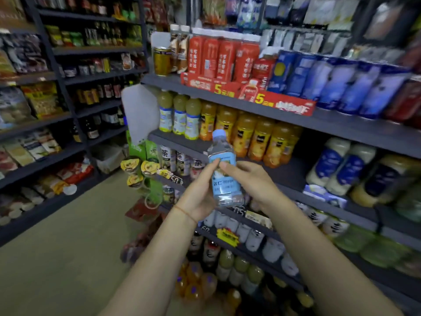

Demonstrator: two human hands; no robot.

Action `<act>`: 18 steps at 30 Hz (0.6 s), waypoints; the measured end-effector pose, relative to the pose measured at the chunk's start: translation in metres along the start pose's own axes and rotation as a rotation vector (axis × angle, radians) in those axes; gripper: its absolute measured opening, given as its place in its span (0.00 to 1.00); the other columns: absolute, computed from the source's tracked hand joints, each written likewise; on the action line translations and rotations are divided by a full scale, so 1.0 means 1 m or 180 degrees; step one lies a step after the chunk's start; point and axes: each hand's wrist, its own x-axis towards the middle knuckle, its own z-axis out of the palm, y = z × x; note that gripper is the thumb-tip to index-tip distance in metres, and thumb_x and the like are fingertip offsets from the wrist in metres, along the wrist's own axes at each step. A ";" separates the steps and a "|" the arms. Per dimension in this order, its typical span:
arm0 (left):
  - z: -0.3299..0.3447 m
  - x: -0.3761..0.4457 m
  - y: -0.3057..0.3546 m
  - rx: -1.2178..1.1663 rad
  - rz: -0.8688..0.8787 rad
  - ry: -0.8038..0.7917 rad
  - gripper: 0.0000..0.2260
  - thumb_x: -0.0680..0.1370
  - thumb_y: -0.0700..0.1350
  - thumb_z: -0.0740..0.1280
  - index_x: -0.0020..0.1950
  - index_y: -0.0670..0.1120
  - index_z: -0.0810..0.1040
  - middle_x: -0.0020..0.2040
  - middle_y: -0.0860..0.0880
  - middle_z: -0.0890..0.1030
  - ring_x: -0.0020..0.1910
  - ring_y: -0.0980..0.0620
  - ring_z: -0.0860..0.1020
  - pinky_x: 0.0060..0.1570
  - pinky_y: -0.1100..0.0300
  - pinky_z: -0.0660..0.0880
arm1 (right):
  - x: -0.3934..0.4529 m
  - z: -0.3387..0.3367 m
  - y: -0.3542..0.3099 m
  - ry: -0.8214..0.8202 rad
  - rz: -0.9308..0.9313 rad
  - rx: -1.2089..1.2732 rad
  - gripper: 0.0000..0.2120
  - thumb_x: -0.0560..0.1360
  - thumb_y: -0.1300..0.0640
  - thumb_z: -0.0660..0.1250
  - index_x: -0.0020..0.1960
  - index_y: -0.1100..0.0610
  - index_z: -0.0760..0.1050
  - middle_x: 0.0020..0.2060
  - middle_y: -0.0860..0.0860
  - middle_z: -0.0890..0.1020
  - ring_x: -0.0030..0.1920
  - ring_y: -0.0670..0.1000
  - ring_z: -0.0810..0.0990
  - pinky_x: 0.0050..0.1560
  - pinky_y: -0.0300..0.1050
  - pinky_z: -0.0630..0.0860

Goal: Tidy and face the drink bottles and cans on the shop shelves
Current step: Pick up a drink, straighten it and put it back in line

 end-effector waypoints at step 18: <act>0.569 -0.032 -0.373 0.0877 0.1056 -0.0903 0.16 0.74 0.39 0.73 0.60 0.47 0.75 0.56 0.44 0.83 0.55 0.43 0.82 0.52 0.48 0.80 | -0.384 -0.529 0.087 0.2389 -0.1174 -0.1319 0.16 0.70 0.49 0.73 0.57 0.46 0.75 0.48 0.44 0.80 0.48 0.41 0.79 0.45 0.39 0.78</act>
